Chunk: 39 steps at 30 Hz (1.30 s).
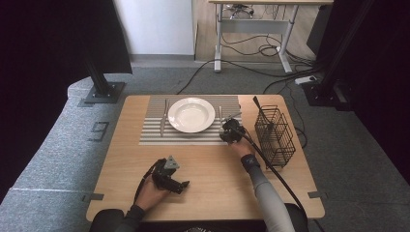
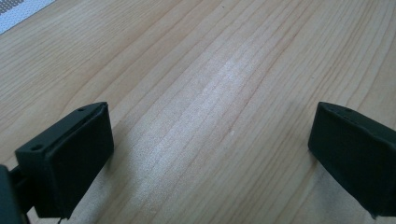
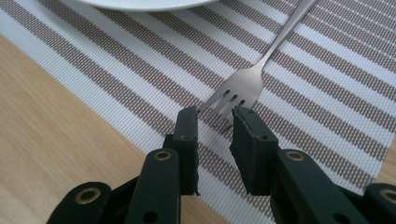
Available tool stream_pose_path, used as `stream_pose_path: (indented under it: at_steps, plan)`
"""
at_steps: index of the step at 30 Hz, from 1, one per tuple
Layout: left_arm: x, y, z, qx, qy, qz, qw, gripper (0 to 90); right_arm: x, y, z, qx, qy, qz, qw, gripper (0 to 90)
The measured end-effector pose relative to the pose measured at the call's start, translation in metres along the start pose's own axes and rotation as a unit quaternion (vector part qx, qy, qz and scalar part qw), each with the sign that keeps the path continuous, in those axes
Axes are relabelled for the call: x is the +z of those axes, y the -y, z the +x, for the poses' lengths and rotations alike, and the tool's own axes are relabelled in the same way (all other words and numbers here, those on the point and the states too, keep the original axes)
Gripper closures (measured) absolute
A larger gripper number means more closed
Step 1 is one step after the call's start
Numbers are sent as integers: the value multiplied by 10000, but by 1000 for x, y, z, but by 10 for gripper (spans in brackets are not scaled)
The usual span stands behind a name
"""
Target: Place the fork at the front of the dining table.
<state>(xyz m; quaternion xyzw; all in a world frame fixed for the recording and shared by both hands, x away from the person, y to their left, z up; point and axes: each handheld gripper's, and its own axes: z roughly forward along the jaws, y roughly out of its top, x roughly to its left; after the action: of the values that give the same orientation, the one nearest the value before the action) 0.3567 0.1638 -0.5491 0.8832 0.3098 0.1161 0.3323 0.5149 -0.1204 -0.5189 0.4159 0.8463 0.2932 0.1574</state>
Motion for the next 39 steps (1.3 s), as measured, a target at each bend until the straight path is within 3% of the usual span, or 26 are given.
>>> stream_pose_path:
  at_steps: [11,16,25,33,39]
  plan:
    - [0,0,0,0,-3,0,10000,0,10,-10,-8,91,87,41,9999,671]
    - [0,0,0,-5,-7,0,10000,0,6,-10,-7,57,177,-24,9998,490]
    - [0,0,0,-25,-4,9,10000,0,-17,-9,1,-39,-14,-384,9993,193]
    - [0,0,0,-25,-1,15,10000,0,-45,3,10,-121,-165,-590,9980,121]
    - [0,0,0,-22,-8,23,10000,0,-68,15,18,-279,-78,-721,9970,75]
